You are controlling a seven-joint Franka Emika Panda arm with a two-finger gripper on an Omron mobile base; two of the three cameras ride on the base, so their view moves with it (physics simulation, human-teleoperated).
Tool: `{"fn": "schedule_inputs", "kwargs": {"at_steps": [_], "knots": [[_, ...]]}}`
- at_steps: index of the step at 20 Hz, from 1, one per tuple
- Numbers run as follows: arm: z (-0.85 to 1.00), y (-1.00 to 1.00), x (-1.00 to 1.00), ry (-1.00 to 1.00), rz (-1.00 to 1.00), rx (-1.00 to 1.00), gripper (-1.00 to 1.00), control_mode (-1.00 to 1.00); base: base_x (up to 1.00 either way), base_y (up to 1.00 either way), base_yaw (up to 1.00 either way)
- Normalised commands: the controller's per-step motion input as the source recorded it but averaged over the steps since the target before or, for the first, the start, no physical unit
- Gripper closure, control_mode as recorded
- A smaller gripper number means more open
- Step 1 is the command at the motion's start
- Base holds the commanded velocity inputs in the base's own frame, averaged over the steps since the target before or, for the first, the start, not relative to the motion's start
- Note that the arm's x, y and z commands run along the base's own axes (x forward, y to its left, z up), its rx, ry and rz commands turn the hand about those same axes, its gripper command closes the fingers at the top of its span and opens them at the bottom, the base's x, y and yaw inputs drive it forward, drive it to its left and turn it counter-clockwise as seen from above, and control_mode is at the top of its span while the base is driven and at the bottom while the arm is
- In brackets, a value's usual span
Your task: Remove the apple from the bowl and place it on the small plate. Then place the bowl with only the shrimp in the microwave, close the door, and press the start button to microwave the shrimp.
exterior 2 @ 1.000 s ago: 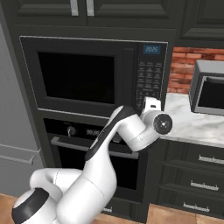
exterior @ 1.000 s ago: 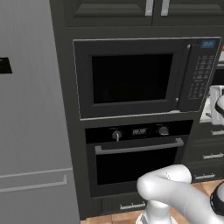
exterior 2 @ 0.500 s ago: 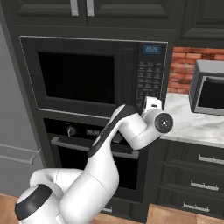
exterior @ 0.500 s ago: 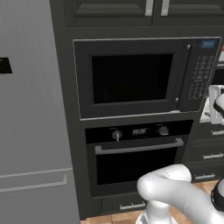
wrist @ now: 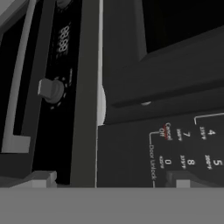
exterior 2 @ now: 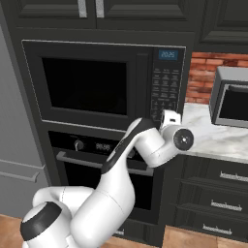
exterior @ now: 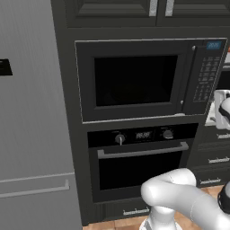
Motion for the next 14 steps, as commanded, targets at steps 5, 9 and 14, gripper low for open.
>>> {"fn": "schedule_inputs", "kwargs": {"at_steps": [5,9,14], "knots": [[-0.01,0.00,0.19,0.00,0.00,0.00,-1.00,-1.00,0.00,0.00,0.00],[-0.01,-0.10,0.19,0.00,0.00,0.00,-1.00,-1.00,0.00,0.00,0.00],[-0.02,-0.19,0.23,0.00,0.00,0.00,-1.00,-1.00,0.00,0.00,0.00]]}}
